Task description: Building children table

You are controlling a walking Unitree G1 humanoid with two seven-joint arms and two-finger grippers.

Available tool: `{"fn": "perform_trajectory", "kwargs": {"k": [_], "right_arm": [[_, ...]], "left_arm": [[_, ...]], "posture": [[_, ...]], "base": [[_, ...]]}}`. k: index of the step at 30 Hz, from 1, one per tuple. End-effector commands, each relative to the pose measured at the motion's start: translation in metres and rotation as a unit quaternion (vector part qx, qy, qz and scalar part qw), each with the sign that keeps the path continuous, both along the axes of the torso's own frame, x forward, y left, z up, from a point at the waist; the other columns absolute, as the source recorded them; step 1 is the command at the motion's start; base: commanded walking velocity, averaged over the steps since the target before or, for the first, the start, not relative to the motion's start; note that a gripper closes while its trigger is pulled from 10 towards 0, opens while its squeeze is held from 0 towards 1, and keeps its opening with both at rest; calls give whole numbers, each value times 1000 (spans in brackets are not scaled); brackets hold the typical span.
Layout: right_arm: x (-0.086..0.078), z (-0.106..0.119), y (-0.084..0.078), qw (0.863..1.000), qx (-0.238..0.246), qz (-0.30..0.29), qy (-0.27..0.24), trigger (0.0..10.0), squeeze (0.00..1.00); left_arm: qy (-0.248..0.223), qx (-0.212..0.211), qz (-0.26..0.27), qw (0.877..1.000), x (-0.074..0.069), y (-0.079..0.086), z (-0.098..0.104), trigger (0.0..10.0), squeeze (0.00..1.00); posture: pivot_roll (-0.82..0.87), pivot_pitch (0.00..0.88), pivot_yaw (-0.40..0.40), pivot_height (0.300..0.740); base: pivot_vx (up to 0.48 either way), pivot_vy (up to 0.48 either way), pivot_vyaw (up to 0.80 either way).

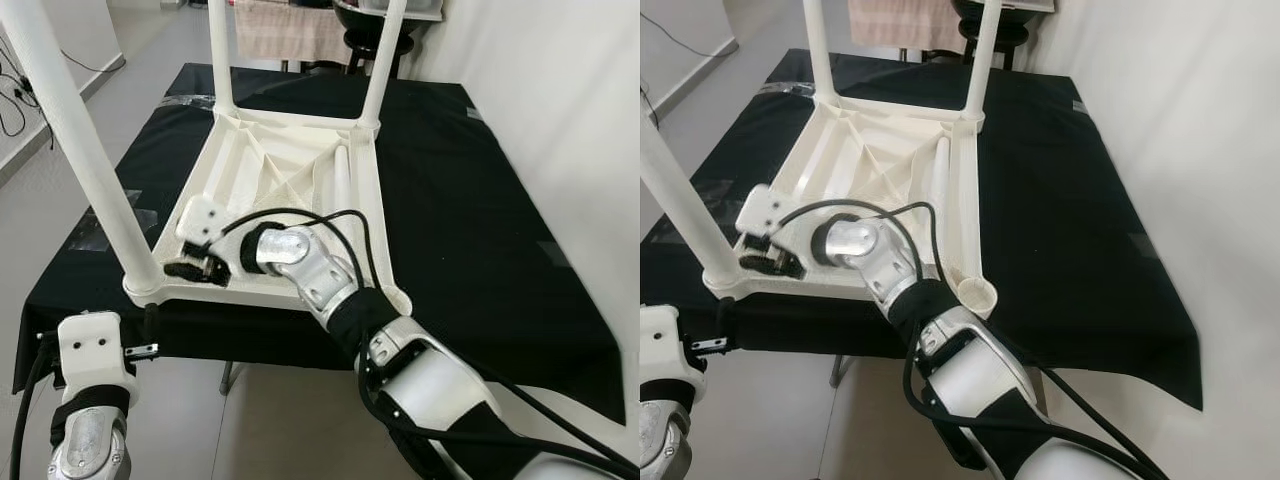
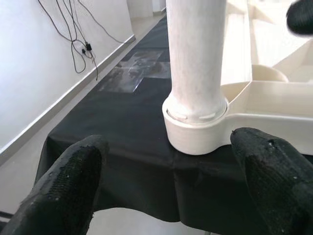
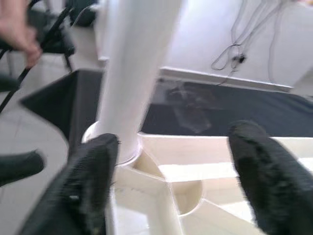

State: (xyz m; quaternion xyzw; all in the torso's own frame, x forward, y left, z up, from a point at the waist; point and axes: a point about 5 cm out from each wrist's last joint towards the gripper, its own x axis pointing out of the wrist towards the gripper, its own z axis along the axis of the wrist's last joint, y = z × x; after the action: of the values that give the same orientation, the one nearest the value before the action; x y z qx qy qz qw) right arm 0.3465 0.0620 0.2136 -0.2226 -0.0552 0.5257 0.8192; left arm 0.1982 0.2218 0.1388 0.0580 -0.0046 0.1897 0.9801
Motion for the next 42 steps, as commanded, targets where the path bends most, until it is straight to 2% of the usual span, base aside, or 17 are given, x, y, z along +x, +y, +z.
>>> {"fn": "perform_trajectory", "kwargs": {"k": [1, 2, 3, 5, 6, 8, 9, 12, 15, 16, 18, 20, 24, 25, 32, 36, 42], "right_arm": [[-1, -2, -1, 998, 56, -19, 12, 10000, 596], [5, 1, -13, 996, 75, -44, 3, 10000, 596], [14, 4, -33, 993, 94, -72, -1, 10000, 0], [22, 7, -61, 987, 117, -105, -14, 10000, 0], [22, 7, -61, 987, 117, -105, -14, 10000, 0], [25, 11, -85, 984, 132, -119, -21, 10000, 0], [25, 11, -85, 984, 132, -119, -21, 10000, 0], [19, 9, -124, 982, 164, -97, 14, 10000, 0], [14, 4, -134, 979, 175, -102, 27, 10000, 0], [9, -6, -141, 974, 188, -121, 38, 10000, 0], [6, -11, -143, 971, 194, -132, 46, 10000, 0], [-1, -20, -145, 958, 228, -157, 74, 10000, 0], [-9, -24, -148, 949, 250, -176, 80, 10000, 0], [-16, -28, -149, 946, 253, -185, 79, 10000, 0], [-26, -38, -152, 944, 250, -200, 83, 10000, 0], [-24, -31, -148, 943, 260, -198, 66, 10000, 0], [-19, -22, -147, 941, 267, -199, 52, 10000, 0]], "left_arm": [[11, 17, -8, 1000, 2, 0, -3, 10000, 0], [11, 21, -14, 1000, 4, -2, -3, 10000, 0], [13, 23, -32, 999, 8, -6, -4, 10000, 0], [13, 19, -70, 997, 14, -16, -5, 10000, 0], [13, 19, -70, 997, 14, -16, -5, 10000, 0], [12, 19, -117, 993, 19, -30, -5, 10000, 0], [12, 19, -117, 993, 19, -30, -5, 10000, 0], [11, 27, -183, 983, 27, -52, -6, 10000, 0], [10, 28, -191, 981, 30, -55, -6, 10000, 0], [9, 30, -195, 980, 35, -57, -7, 10000, 0], [9, 31, -197, 980, 37, -58, -7, 10000, 0], [9, 47, -196, 979, 41, -58, -7, 10000, 0], [5, 62, -194, 979, 44, -57, -6, 10000, 0], [4, 69, -193, 979, 46, -55, -6, 10000, 0], [4, 73, -185, 980, 50, -53, -7, 10000, 0], [1, 66, -177, 982, 52, -53, -9, 10000, 0], [0, 65, -187, 980, 55, -60, -13, 10000, 0]], "posture": [[31, 64, -67, 740], [31, 64, -67, 740], [18, 60, -62, 740], [7, 52, -56, 740], [7, 52, -56, 740], [-6, 45, -45, 740], [-6, 45, -45, 740], [-32, 33, -27, 740], [-45, 25, -18, 740], [-50, 21, -13, 740], [-50, 21, -13, 740], [-57, 12, -3, 740], [-61, 5, 2, 740], [-60, 0, 6, 740], [-51, 0, 2, 740], [-59, 0, 5, 740], [-63, 0, 22, 740]], "base": [[0, 0, 0], [0, 0, 0], [0, 0, 0], [0, 0, 0], [0, 0, 0], [0, 0, 0], [0, 0, 0], [0, 0, 0], [0, 0, 0], [0, 0, 0], [0, 0, 0], [0, 0, -800], [0, 0, -800], [0, 0, -800], [0, 0, -800], [0, 0, -800], [0, 0, 0]]}}
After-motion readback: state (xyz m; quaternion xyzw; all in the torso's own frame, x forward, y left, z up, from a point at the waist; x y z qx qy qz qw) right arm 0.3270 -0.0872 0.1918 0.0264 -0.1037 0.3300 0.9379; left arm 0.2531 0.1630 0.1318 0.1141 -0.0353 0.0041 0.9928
